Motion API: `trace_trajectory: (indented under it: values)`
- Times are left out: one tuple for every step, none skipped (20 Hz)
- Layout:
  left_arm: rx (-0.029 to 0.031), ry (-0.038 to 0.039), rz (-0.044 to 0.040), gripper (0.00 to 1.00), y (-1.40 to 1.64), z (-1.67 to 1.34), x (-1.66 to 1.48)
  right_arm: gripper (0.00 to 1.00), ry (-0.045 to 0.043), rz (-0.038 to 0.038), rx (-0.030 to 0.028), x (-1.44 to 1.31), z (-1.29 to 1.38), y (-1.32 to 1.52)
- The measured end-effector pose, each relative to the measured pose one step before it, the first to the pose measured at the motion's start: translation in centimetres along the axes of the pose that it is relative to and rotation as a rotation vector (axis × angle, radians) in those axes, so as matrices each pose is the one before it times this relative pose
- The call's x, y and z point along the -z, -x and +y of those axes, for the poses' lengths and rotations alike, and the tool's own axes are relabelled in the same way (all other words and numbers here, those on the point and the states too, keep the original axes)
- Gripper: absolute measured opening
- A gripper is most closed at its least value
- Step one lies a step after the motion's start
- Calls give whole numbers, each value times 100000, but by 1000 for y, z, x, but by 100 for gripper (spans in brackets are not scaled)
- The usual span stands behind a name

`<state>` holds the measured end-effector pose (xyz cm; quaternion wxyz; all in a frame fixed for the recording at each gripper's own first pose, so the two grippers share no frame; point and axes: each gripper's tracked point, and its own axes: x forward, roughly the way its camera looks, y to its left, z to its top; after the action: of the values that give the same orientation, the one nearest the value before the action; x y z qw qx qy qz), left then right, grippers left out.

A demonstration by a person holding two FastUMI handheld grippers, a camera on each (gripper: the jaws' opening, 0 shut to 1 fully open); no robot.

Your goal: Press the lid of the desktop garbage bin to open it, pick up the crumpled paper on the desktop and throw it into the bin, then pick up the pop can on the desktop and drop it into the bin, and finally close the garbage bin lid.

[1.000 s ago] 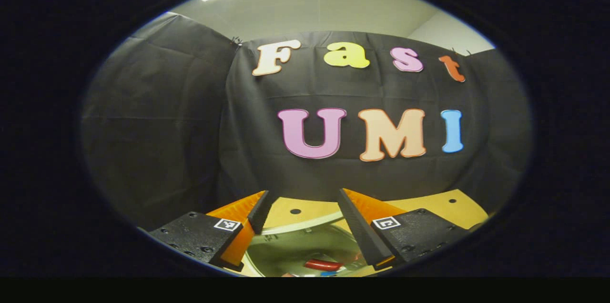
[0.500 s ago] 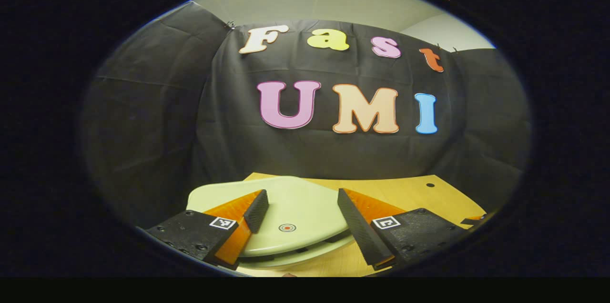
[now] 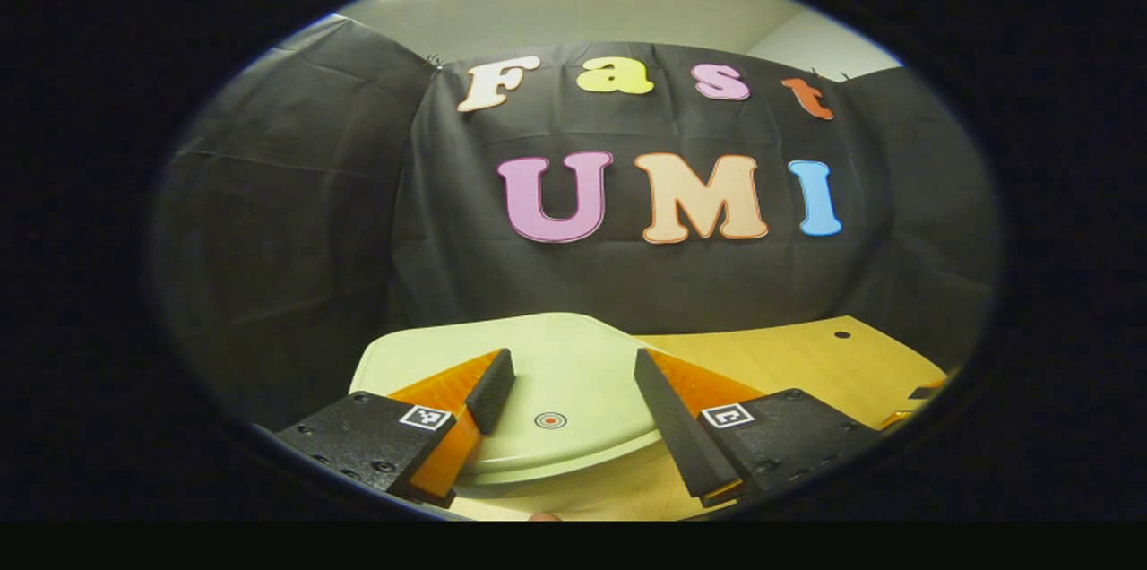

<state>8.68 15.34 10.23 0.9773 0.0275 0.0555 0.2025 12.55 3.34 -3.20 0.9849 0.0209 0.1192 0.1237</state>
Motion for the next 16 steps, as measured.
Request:
trace_trajectory:
  values:
    - [-657,-2197,447,87,-71,43,306,97,-209,-154,-39,-95,-13,48]
    - [-894,-541,-1708,85,-91,74,-255,97,-71,-68,-103,-6,98,63]
    - [-381,1750,-1383,86,224,42,-13,97,84,-257,-238,-139,119,100]
    - [-164,-153,196,84,42,-79,244,98,217,-391,-390,-28,105,197]
    - [211,-104,-2577,85,162,-173,-422,98,308,-457,-326,-249,157,103]
    - [234,-432,351,85,245,-389,387,97,153,-535,8,-102,3,38]
    - [199,-1070,-2209,85,108,-62,-260,97,20,-344,85,-77,-14,-20]
    - [307,-428,-561,85,20,-218,-231,97,-119,-90,-236,2,139,137]
    - [933,473,261,85,-274,-79,-152,97,-159,-62,-364,-42,98,90]
    - [251,803,1358,84,-142,-92,-40,97,65,-71,-331,10,154,19]
    - [427,1295,243,86,-218,106,-198,97,428,32,-234,-62,166,73]
    - [-496,1476,2363,84,-299,151,64,97,569,197,15,118,94,-80]
    - [465,1203,1000,83,-75,212,137,97,530,228,151,54,10,-55]
    - [-88,1095,20,85,-46,99,-275,97,277,373,117,170,-50,-41]
    - [90,940,161,85,-66,210,-176,97,115,362,26,45,25,-75]
    - [228,-176,-705,86,-75,99,-344,97,-38,297,120,91,4,-41]
